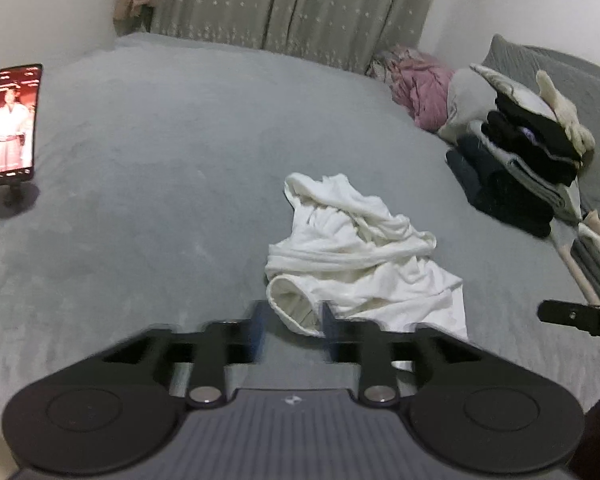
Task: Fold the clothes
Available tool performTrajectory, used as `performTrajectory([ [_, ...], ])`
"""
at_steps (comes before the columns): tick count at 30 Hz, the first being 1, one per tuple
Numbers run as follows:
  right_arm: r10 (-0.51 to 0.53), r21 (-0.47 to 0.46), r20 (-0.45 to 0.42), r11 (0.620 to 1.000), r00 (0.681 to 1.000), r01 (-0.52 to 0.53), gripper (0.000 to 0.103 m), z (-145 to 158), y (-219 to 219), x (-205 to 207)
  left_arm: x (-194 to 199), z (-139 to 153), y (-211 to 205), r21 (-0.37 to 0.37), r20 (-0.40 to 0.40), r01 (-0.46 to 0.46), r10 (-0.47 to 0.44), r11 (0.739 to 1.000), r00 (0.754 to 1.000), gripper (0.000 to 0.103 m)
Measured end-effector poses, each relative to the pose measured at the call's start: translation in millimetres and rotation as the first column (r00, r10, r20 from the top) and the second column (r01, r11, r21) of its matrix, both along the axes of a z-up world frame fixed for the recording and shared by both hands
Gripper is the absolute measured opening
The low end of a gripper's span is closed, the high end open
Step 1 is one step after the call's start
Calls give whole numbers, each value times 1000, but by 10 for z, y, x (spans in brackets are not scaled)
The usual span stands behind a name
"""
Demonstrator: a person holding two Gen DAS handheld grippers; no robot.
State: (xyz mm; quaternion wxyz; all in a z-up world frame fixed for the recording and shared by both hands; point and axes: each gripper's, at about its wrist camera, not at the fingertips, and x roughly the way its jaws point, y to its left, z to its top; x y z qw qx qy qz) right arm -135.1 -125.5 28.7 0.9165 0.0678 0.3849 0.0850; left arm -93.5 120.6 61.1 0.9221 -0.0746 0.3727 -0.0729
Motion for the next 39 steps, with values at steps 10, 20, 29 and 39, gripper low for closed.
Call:
performTrajectory([
  [10, 69, -54, -38, 996, 997, -71, 51, -126, 188, 698, 541, -407, 19, -60, -162, -22, 12, 998, 987, 59],
  [20, 241, -100, -20, 965, 970, -241, 60, -310, 651, 1526, 768, -650, 125, -221, -216, -93, 44, 971, 975, 31],
  [29, 213, -53, 13, 976, 977, -212, 3, -428, 627, 1727, 648, -615, 221, -164, -171, -133, 105, 977, 980, 4],
  [39, -66, -51, 219, 996, 973, 79, 0, 413, -167, 1098, 368, -321, 479, -107, -128, -167, 153, 980, 980, 4],
])
